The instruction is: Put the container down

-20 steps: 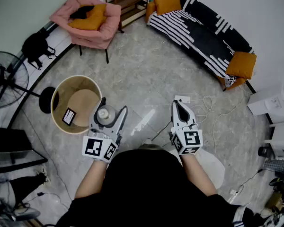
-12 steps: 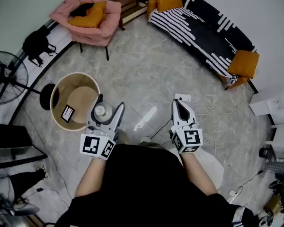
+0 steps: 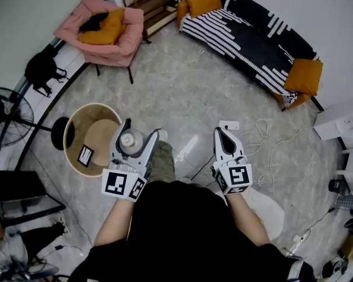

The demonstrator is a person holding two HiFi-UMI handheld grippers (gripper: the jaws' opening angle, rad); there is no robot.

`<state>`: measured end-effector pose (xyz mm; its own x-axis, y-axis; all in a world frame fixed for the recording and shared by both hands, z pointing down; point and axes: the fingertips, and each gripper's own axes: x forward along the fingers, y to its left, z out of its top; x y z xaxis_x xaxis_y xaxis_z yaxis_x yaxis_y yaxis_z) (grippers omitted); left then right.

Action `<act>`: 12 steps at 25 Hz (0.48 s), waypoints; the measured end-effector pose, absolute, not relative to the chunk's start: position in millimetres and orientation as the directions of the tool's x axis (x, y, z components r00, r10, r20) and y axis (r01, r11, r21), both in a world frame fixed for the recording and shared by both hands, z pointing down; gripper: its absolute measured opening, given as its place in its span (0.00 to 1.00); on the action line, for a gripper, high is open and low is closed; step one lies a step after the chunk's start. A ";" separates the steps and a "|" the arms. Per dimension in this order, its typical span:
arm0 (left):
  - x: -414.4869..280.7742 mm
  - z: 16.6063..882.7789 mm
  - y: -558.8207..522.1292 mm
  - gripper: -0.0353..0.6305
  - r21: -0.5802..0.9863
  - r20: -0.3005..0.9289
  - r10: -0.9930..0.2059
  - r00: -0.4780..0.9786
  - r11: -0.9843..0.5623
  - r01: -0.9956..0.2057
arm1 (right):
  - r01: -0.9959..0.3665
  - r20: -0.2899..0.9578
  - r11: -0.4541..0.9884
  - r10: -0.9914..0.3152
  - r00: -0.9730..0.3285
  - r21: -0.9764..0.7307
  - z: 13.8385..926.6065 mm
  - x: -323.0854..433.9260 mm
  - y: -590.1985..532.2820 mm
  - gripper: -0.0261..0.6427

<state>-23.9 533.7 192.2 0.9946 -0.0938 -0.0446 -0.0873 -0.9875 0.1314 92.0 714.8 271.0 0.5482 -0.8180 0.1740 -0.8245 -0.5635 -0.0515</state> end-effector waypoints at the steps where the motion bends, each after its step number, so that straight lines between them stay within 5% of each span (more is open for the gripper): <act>1: -12.4 193.7 527.7 0.57 0.128 -0.047 -0.085 0.995 -0.989 -0.079 | -0.824 0.175 -0.564 -0.818 0.548 -0.051 272.7 98.8 708.0 0.07; 12: 115.8 203.9 409.3 0.57 0.167 -0.039 -0.043 0.998 -0.985 -0.036 | -0.812 0.254 -0.583 -0.784 0.567 0.013 269.5 219.1 594.4 0.07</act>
<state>115.8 409.3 203.9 0.9983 -0.0430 -0.0394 -0.0358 -0.9853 0.1671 219.1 594.4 269.5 0.5670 -0.7836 0.2539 -0.8121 -0.5834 0.0133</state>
